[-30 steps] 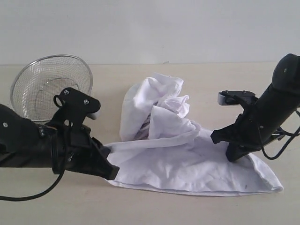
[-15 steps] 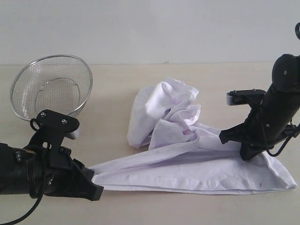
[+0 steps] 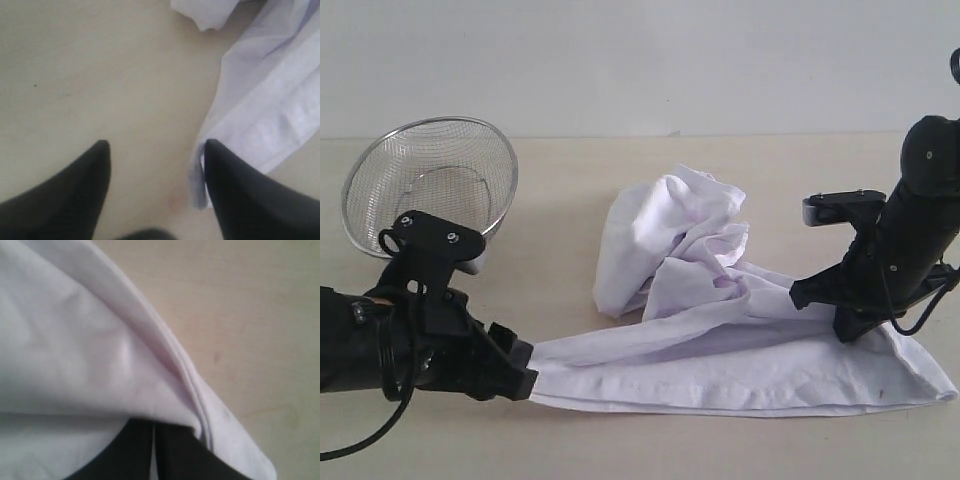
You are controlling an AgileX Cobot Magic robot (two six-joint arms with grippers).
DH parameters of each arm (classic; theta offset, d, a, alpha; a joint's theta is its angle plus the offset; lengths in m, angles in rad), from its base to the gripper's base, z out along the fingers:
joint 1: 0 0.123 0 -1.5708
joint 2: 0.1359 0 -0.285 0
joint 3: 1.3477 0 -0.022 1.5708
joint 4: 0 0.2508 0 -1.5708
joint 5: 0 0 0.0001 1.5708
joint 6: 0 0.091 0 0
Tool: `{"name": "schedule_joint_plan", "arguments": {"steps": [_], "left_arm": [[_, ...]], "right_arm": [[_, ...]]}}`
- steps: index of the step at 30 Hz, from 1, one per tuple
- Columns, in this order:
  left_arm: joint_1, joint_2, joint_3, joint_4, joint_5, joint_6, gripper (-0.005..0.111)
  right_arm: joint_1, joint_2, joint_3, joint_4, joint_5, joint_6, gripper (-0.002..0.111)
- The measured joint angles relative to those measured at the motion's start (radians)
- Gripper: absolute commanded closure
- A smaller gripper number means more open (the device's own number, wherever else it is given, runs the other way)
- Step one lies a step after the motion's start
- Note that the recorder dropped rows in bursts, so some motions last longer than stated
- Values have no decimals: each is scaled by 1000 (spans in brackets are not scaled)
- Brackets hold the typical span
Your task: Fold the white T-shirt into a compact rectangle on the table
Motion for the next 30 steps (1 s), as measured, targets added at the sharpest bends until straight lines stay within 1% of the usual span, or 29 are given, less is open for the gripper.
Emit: {"name": "schedule_joint_plan", "arguments": {"steps": [3,6,9,12,16,21,24,28,29,30], "left_arm": [[2,-28,-8,-2,-5,0,54],[2,-96,-35,-4,-5,0,61],[2,-165,-76,18,-5,1,62],[2,-197,-130,53,10,1,62],[2,-179,-214,95,53,2,62],[2,-86,-321,109,83,5,62],[2,-6,-390,122,99,5,62],[2,97,-479,158,123,7,63],[2,122,-501,165,125,7,63],[2,139,-518,168,126,7,63]], "right_arm": [[0,-1,0,-1,0,-4,108],[0,-2,0,4,0,-13,108],[0,-7,0,20,-8,-40,108],[0,-12,2,34,-11,-67,108],[-2,-38,15,41,-5,-84,108],[-4,-128,17,80,1,-115,108],[-7,-196,17,220,-15,-228,108],[-7,-242,17,494,-44,-520,107],[-7,-244,17,570,-51,-599,106],[-7,-244,17,629,-57,-657,101]]}}
